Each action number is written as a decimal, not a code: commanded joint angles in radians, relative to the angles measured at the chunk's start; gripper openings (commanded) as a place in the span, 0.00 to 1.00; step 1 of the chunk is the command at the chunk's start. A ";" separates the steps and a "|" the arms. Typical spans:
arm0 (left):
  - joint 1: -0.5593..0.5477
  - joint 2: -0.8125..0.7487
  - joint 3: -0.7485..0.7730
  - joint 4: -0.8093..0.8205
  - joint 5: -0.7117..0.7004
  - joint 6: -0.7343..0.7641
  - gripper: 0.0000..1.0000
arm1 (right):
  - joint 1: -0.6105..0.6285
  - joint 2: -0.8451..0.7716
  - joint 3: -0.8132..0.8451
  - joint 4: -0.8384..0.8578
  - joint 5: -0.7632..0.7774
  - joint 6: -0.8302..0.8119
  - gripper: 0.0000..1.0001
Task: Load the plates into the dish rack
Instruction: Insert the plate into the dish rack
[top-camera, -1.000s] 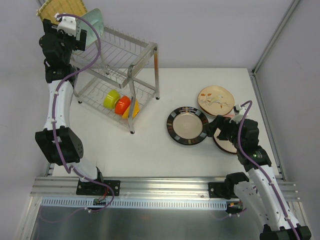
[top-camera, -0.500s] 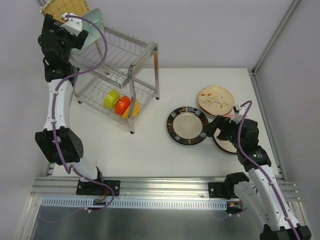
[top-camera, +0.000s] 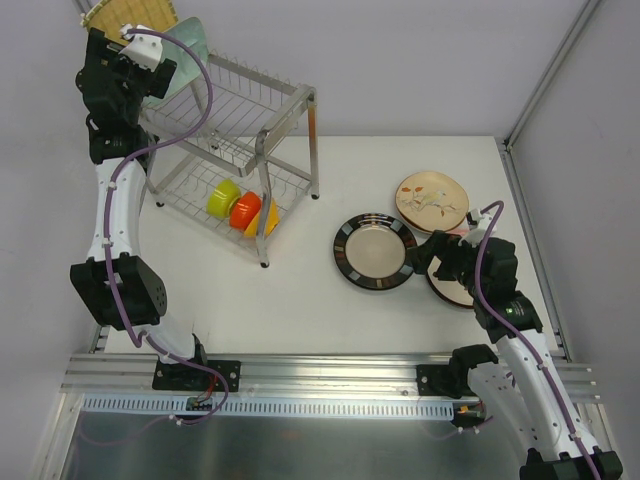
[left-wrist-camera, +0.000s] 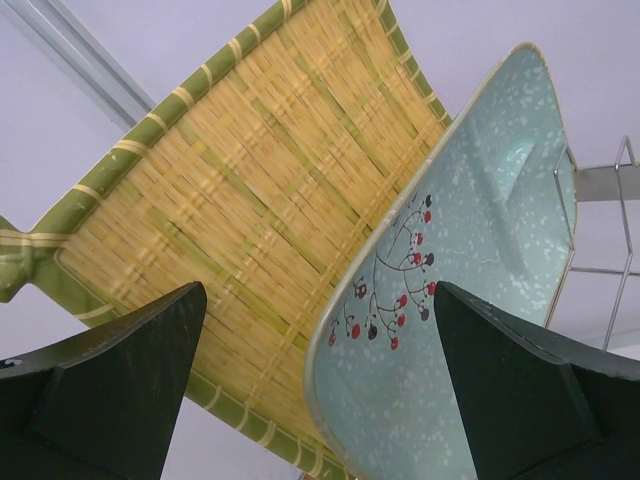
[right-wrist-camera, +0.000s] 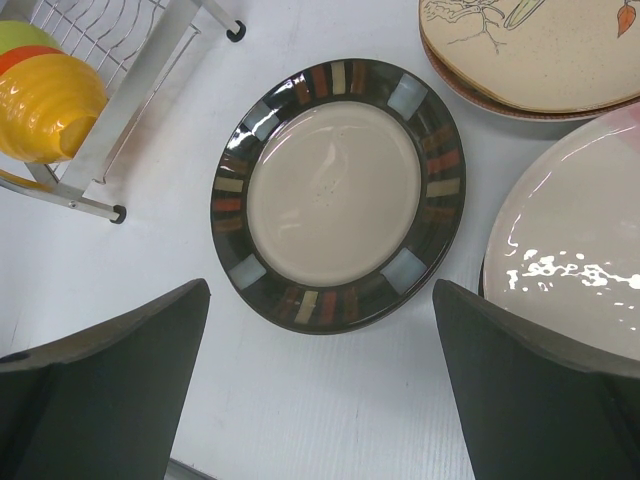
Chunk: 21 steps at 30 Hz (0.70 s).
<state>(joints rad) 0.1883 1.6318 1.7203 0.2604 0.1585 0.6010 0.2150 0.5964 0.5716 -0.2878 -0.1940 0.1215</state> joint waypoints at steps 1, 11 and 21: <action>-0.010 -0.055 0.042 0.039 0.035 -0.026 0.99 | 0.007 -0.009 -0.007 0.035 0.007 -0.011 0.99; -0.020 -0.066 0.033 0.079 -0.002 -0.007 0.99 | 0.009 -0.014 -0.007 0.035 0.008 -0.013 1.00; -0.023 -0.075 0.019 0.111 -0.024 -0.056 0.99 | 0.009 -0.012 -0.009 0.036 0.007 -0.014 0.99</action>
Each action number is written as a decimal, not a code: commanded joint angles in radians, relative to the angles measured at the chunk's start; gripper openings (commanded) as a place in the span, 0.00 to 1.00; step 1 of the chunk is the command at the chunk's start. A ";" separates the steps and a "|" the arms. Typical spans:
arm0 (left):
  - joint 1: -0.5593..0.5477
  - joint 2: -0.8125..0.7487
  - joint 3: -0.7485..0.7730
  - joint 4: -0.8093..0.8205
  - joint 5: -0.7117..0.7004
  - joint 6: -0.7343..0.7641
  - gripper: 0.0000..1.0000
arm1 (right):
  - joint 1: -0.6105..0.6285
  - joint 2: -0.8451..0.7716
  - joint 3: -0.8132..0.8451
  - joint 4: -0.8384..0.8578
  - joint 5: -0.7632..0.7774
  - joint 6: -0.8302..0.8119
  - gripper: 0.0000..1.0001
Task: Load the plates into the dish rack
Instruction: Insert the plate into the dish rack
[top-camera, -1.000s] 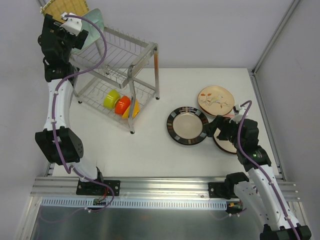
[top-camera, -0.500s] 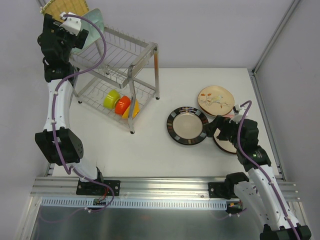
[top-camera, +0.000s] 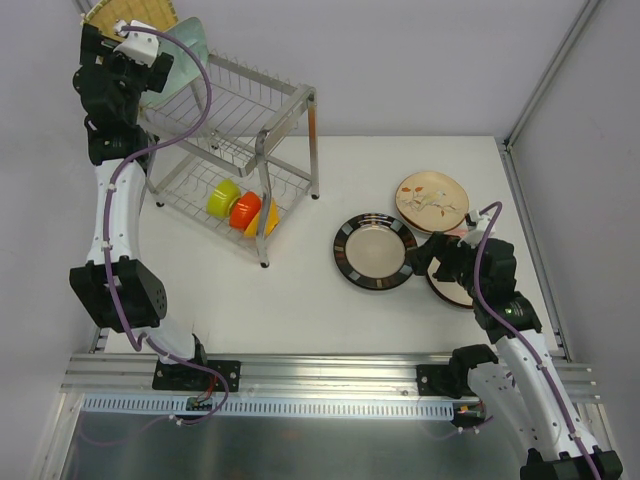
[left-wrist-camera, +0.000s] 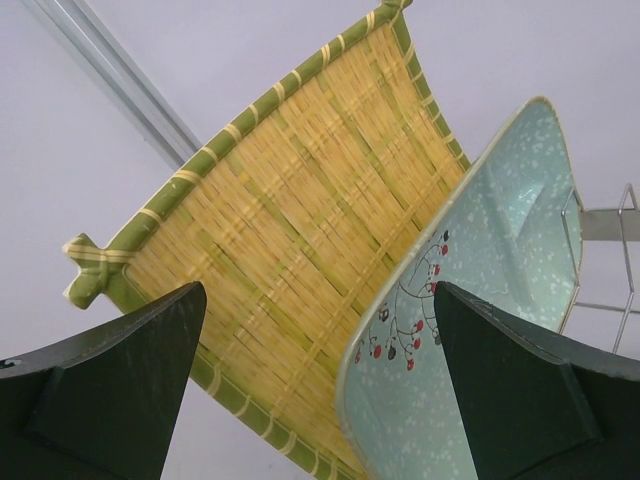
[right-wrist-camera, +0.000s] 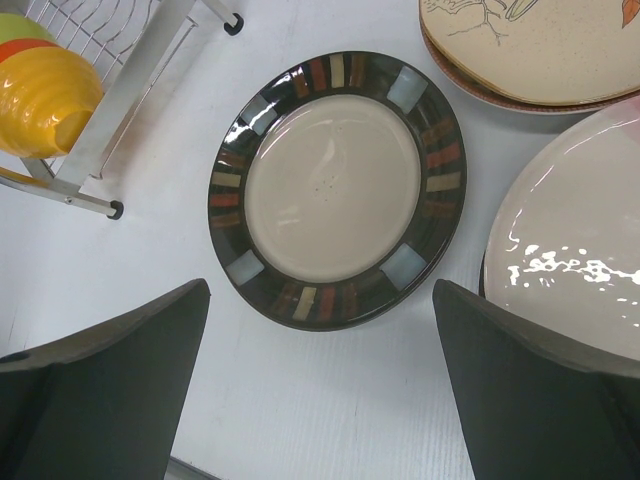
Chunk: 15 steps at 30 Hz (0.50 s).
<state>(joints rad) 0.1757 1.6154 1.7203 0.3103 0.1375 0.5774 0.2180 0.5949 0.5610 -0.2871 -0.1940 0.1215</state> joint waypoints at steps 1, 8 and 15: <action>-0.012 -0.060 0.016 0.061 -0.003 -0.048 0.99 | 0.006 -0.009 0.004 0.037 0.007 -0.014 1.00; -0.021 -0.097 -0.013 0.061 -0.018 -0.106 0.99 | 0.006 -0.006 0.004 0.037 0.002 -0.013 0.99; -0.019 -0.120 -0.005 0.001 -0.064 -0.175 0.99 | 0.006 -0.015 0.004 0.028 0.001 -0.011 0.99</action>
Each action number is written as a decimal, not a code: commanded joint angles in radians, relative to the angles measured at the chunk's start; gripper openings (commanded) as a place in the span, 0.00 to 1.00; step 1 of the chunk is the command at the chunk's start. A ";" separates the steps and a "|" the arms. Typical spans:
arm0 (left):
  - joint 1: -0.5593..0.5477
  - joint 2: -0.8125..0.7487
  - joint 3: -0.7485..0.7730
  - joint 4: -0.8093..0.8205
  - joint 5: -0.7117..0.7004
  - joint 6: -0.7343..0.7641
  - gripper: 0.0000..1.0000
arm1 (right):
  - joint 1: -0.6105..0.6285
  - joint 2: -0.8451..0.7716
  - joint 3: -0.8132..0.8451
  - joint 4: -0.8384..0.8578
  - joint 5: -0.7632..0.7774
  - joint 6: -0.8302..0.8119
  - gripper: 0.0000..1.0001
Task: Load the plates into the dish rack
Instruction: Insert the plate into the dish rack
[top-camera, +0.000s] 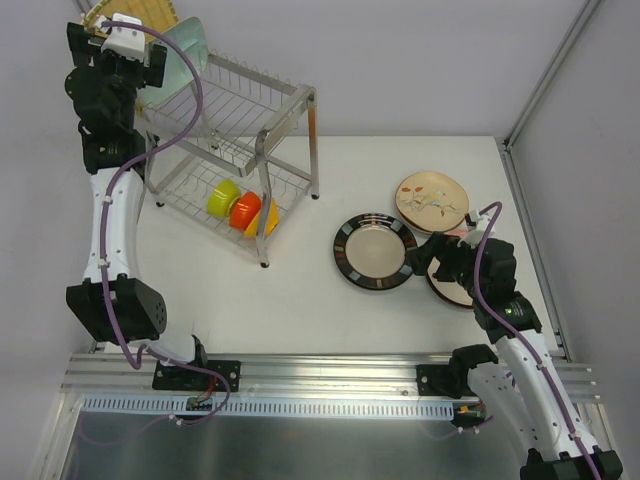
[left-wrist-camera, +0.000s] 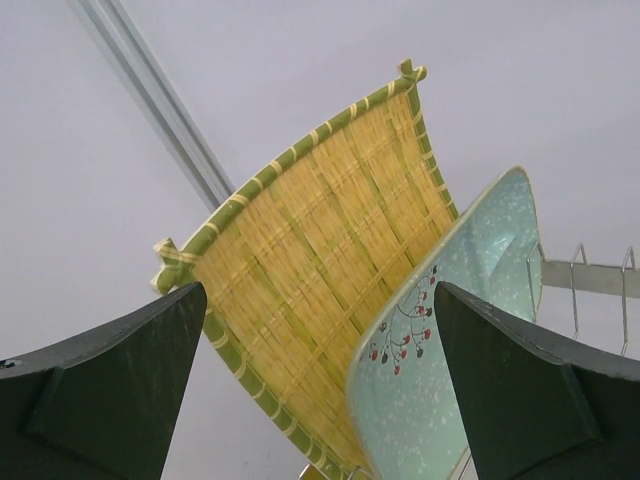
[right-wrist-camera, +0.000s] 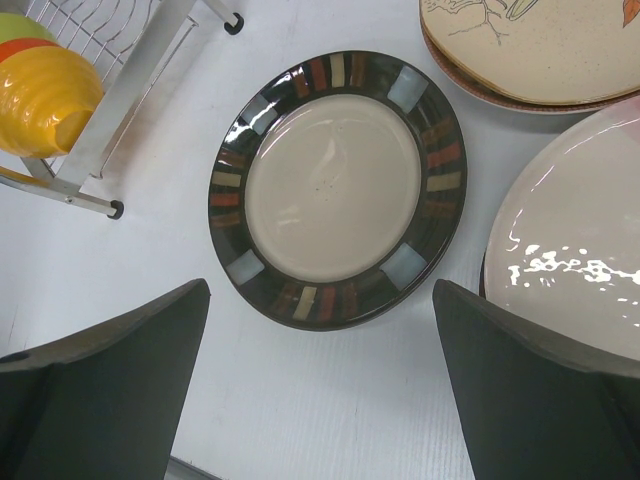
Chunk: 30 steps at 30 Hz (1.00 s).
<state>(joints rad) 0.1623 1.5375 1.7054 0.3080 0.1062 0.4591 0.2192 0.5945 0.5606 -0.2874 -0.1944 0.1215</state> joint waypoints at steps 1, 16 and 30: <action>-0.006 -0.046 0.010 -0.004 -0.036 -0.072 0.99 | 0.005 -0.016 0.004 0.027 0.000 -0.014 1.00; -0.007 -0.175 0.016 -0.302 -0.175 -0.227 0.90 | 0.005 -0.052 -0.022 0.017 0.007 -0.022 1.00; -0.006 -0.039 0.149 -0.388 -0.175 -0.310 0.76 | 0.006 -0.048 -0.031 0.019 0.023 -0.025 1.00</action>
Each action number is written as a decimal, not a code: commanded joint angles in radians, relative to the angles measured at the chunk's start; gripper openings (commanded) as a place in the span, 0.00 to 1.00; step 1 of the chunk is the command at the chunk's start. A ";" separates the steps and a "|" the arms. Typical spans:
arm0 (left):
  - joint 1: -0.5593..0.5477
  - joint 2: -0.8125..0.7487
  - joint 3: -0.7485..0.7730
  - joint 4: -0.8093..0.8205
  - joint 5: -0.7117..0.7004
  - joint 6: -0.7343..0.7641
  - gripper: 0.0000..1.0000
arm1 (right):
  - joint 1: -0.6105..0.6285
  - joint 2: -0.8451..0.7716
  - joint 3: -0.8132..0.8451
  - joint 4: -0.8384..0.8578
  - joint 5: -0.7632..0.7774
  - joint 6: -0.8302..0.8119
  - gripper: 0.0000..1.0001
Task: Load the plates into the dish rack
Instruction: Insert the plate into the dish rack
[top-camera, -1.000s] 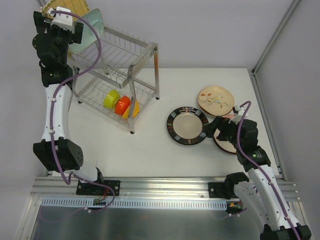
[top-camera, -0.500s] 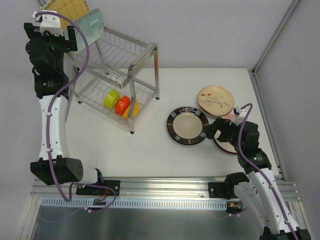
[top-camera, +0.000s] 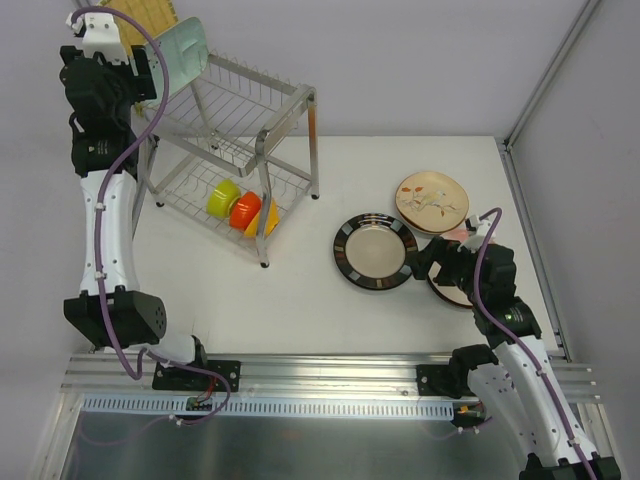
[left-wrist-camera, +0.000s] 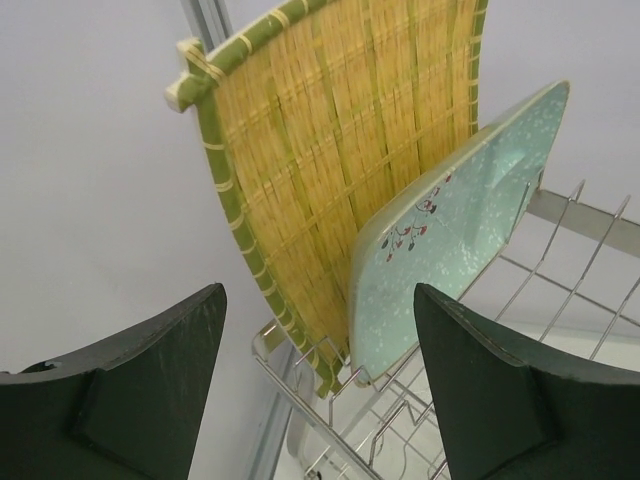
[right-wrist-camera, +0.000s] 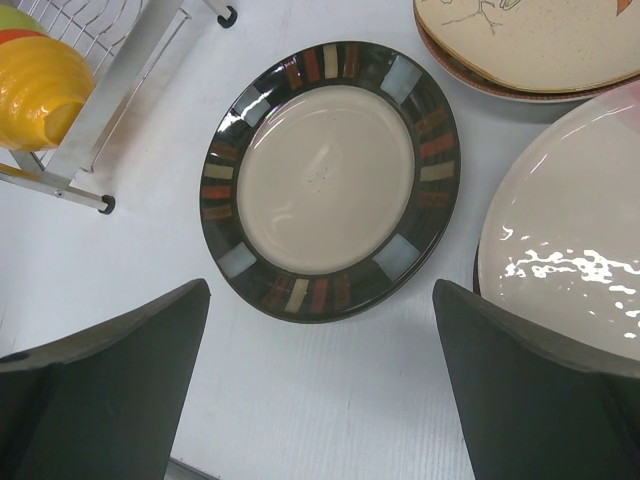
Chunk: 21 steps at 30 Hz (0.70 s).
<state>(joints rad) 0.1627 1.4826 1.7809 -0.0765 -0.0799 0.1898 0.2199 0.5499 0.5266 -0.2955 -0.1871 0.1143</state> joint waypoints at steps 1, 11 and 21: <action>-0.005 0.031 0.086 -0.006 0.012 -0.044 0.76 | 0.004 -0.004 0.003 0.027 0.015 -0.019 1.00; -0.006 0.119 0.209 -0.058 -0.008 -0.081 0.74 | 0.004 0.002 0.000 0.030 0.023 -0.018 1.00; -0.005 0.120 0.216 -0.098 -0.006 -0.107 0.61 | 0.004 -0.001 -0.014 0.035 0.028 -0.021 1.00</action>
<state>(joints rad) 0.1627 1.6051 1.9511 -0.1757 -0.0822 0.1101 0.2199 0.5507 0.5175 -0.2939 -0.1688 0.1135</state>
